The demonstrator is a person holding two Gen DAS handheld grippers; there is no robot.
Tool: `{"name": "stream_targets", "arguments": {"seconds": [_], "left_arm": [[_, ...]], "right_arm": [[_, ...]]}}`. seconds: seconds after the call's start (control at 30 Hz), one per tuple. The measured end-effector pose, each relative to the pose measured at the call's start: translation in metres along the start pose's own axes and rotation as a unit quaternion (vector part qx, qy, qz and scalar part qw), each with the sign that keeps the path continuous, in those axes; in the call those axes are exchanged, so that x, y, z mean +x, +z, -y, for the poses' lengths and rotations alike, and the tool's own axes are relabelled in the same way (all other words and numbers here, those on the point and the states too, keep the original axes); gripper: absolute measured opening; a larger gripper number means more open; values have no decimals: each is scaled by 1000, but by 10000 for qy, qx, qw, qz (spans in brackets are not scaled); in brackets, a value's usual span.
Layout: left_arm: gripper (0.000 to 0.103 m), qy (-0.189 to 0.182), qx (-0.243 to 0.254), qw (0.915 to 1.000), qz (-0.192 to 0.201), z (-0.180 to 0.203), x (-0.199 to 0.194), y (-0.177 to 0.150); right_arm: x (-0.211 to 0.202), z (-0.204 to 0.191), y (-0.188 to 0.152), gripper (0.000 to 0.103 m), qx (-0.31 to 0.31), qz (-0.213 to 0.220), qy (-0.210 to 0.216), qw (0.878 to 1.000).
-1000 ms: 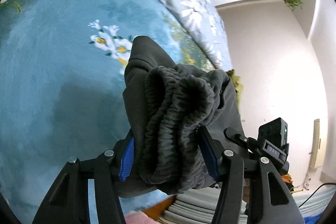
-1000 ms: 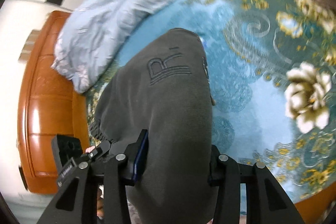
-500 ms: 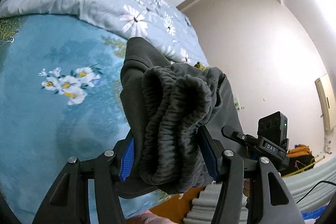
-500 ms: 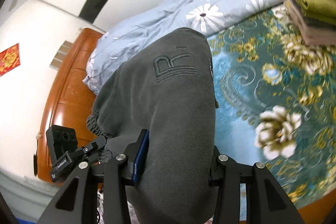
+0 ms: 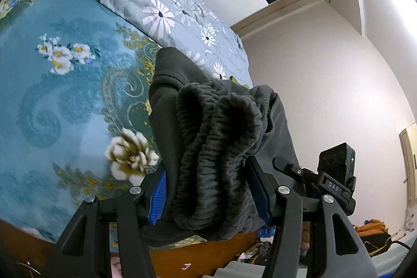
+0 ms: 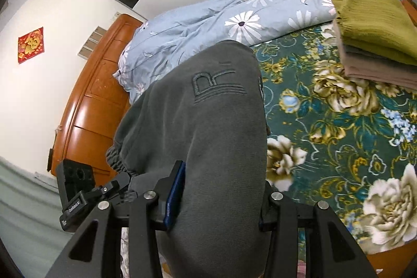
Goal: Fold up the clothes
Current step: 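Carry the folded sweatpants with both grippers to the stack of folded clothes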
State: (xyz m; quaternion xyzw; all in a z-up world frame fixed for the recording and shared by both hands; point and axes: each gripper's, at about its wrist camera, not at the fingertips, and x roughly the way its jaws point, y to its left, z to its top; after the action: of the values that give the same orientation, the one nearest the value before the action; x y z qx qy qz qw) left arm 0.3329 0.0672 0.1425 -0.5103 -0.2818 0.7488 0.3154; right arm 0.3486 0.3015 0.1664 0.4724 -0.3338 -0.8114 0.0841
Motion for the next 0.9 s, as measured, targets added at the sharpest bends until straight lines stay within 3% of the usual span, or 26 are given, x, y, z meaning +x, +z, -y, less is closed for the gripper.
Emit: {"name": "stream_targets", "arguments": {"seconds": [0.23,0.5,0.73,0.9], "left_arm": [[58,-22,307,9993,-189,24,29,11],[58,-434,625,9935,-852,62,121,47],[58,-500,985,9846,-1357,123,196,76],[58,-381,1094,9834,-1399,170,257,90]], "right_arm": [[-15,31,14,47,233,101,33,9997],[-48,82,53,47,703,404,-433,9958],[-89,138,91,47,1114,775,-547,9892],[-111,190,137,47,1206,896,-446,9876]]}}
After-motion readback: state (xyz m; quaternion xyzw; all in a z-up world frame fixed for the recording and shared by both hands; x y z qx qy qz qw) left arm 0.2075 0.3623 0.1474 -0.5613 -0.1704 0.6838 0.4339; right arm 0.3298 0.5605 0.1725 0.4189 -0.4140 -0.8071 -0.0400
